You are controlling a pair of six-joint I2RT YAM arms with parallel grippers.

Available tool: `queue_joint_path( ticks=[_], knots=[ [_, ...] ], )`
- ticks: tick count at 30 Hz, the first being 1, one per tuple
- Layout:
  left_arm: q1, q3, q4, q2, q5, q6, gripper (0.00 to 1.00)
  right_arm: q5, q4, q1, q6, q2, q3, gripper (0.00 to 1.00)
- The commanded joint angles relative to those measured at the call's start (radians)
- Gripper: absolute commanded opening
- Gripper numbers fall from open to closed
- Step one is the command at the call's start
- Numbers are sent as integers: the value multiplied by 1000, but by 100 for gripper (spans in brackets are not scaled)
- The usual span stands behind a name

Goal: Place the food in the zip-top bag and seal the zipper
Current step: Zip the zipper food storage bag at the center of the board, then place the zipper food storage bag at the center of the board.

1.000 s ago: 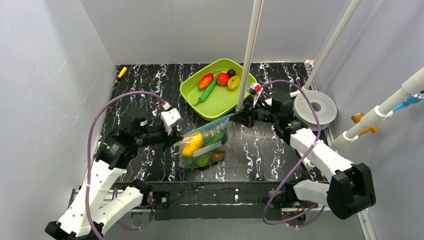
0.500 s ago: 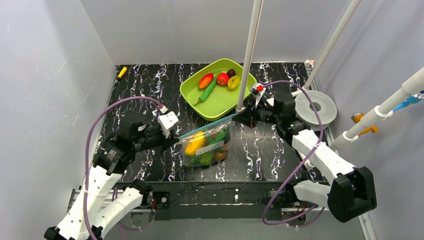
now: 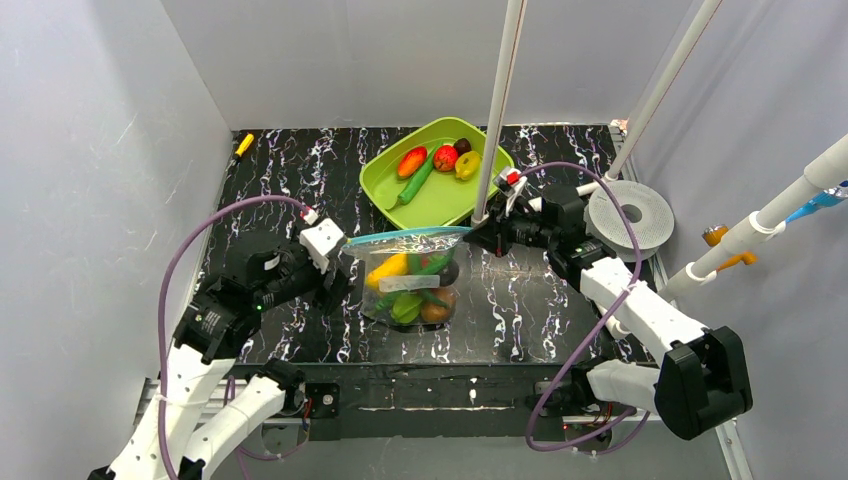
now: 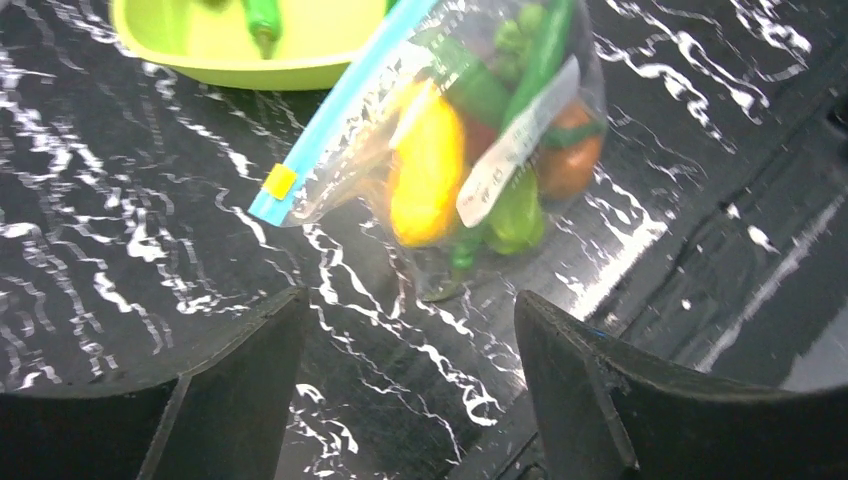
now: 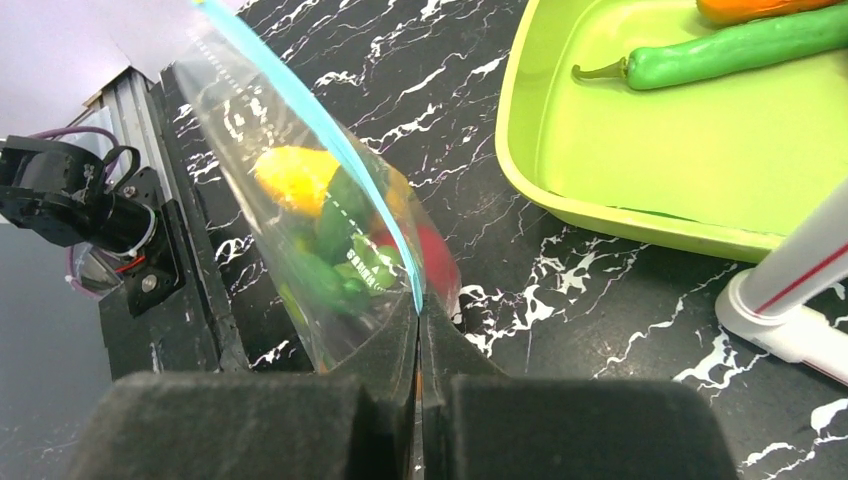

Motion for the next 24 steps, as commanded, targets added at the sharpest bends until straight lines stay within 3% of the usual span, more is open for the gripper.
queue_joint_path(
  ticks=[1, 6, 9, 24],
  knots=[
    [3, 86, 54, -21, -142, -34, 74, 34, 7, 32, -23, 5, 26, 1],
    [3, 125, 116, -59, -466, -96, 79, 74, 9, 40, -3, 11, 20, 1],
    [3, 133, 138, -80, -575, -117, 81, 86, 18, 39, 14, 15, 16, 1],
    [3, 107, 165, -82, -539, -176, 82, 266, -193, 41, 72, 6, 33, 1]
  ],
)
